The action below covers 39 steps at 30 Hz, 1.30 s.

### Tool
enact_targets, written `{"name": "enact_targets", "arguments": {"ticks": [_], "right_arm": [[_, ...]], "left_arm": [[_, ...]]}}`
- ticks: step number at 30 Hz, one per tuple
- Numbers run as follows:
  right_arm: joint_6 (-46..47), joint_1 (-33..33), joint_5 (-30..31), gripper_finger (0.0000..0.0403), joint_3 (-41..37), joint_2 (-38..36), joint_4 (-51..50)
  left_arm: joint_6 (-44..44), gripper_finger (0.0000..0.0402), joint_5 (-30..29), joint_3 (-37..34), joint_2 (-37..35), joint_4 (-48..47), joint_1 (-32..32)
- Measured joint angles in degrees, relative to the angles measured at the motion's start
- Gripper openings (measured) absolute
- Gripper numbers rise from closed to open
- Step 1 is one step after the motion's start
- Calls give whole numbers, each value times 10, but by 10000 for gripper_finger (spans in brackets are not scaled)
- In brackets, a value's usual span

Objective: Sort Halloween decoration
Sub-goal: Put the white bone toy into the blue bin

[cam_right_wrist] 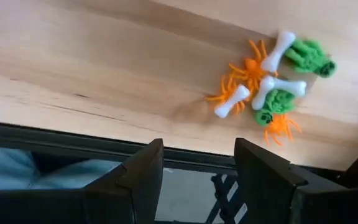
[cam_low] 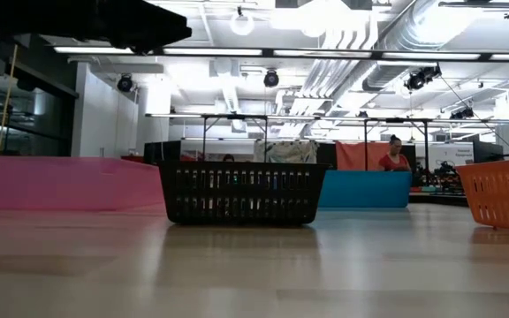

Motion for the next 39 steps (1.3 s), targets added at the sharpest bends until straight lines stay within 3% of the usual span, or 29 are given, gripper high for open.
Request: {"name": "enact_targets", "arguments": {"ticks": [5, 23, 32, 39], "right_arm": [[10, 10, -1, 193, -28, 12, 44], [15, 5, 16, 191, -38, 12, 3], [15, 4, 16, 142, -38, 12, 3], [15, 4, 7, 134, -38, 12, 3]], "left_arm": [[-1, 188, -1, 0, 0, -4, 20], [-32, 188, 0, 0, 0, -11, 46], [-32, 188, 0, 0, 0, -17, 46], [-32, 188, 0, 0, 0, -17, 46]]}}
